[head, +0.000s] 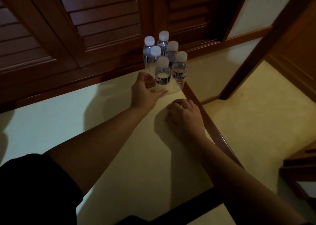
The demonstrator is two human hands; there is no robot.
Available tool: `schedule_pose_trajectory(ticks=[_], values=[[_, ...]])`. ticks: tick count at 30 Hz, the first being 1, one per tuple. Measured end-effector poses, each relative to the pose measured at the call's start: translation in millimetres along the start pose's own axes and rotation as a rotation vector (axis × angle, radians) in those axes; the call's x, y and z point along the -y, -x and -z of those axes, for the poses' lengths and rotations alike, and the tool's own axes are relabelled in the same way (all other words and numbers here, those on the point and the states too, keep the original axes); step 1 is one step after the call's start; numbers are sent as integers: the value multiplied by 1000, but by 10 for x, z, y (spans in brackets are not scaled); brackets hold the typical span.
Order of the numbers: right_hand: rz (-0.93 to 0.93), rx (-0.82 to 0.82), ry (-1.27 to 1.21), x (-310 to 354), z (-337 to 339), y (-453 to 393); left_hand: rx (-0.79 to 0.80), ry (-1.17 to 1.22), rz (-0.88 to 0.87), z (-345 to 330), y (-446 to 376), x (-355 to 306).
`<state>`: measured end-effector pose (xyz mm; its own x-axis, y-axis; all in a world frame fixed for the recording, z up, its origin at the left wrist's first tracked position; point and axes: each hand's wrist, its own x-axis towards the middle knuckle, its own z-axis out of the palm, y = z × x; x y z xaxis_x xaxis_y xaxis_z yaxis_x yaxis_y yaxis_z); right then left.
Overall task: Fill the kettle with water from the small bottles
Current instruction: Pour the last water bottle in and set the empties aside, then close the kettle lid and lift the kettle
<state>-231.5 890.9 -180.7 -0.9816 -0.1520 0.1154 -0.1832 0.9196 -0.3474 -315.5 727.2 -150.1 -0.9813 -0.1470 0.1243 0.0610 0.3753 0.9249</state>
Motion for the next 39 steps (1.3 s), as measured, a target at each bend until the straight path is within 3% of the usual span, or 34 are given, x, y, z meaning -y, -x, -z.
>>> schedule_pose_trajectory(ticks=[15,23,26,33,39], values=[[0,2,5,13,36,-14,-16,-30,138,27,88,94],[11,20,-63,142,110,55,140,-37,136,996,821,74],[75,19,-274,601,87,173,96,-14,209,1553,1265,68],[413,154,-633,2114,-176,491,-116,70,299,2804,2230,229],[498,301,-841,3208,-276,754,-298,83,327,3605,2947,524]])
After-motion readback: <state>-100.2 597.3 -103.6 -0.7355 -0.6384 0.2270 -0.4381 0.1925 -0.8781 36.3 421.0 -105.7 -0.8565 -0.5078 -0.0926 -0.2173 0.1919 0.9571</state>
